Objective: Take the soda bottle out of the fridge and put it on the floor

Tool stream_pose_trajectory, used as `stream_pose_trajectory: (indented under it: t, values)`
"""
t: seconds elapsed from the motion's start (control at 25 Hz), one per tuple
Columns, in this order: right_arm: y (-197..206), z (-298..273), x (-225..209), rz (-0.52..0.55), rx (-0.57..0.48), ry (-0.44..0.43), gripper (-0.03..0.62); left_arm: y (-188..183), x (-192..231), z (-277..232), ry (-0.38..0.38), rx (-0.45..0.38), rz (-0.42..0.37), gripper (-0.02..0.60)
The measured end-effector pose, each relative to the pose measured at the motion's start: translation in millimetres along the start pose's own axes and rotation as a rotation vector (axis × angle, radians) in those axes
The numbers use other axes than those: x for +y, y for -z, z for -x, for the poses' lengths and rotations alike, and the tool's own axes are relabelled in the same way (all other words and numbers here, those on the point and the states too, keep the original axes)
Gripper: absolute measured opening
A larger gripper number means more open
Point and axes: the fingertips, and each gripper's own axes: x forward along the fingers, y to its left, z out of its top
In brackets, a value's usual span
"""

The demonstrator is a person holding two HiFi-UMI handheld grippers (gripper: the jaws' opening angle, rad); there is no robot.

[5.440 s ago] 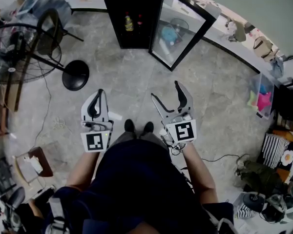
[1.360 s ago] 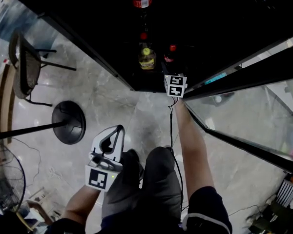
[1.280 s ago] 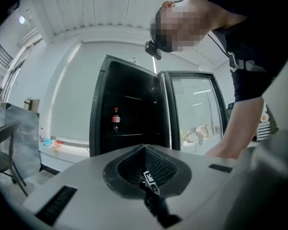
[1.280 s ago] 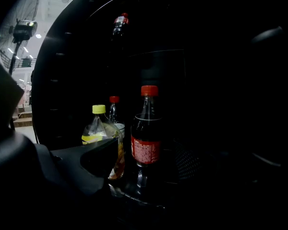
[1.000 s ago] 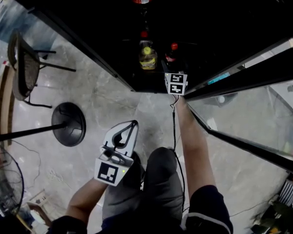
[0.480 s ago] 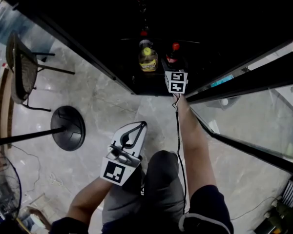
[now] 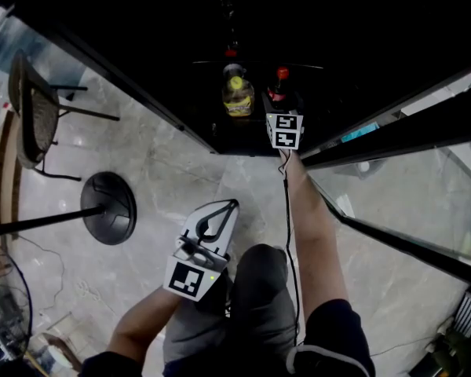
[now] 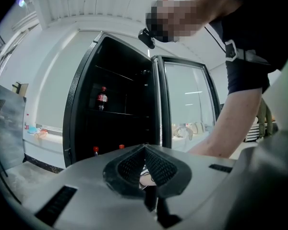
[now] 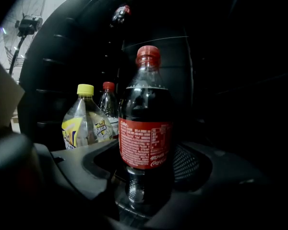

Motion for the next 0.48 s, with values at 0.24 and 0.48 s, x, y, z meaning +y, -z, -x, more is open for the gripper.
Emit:
stream_pose_trajectory:
  t: [0.24, 0.48]
  values:
    - [2.8, 1.8, 1.0, -0.008, 0.006, -0.003, 0.321, 7.2, -0.2, 2.6, -0.007, 0.002, 0.005, 0.025]
    - [6.4, 8.8, -0.6, -0.04, 0.01, 0.018, 0.319, 12.2, 3.8, 10.1, -0.025, 0.007, 0.007, 0.025]
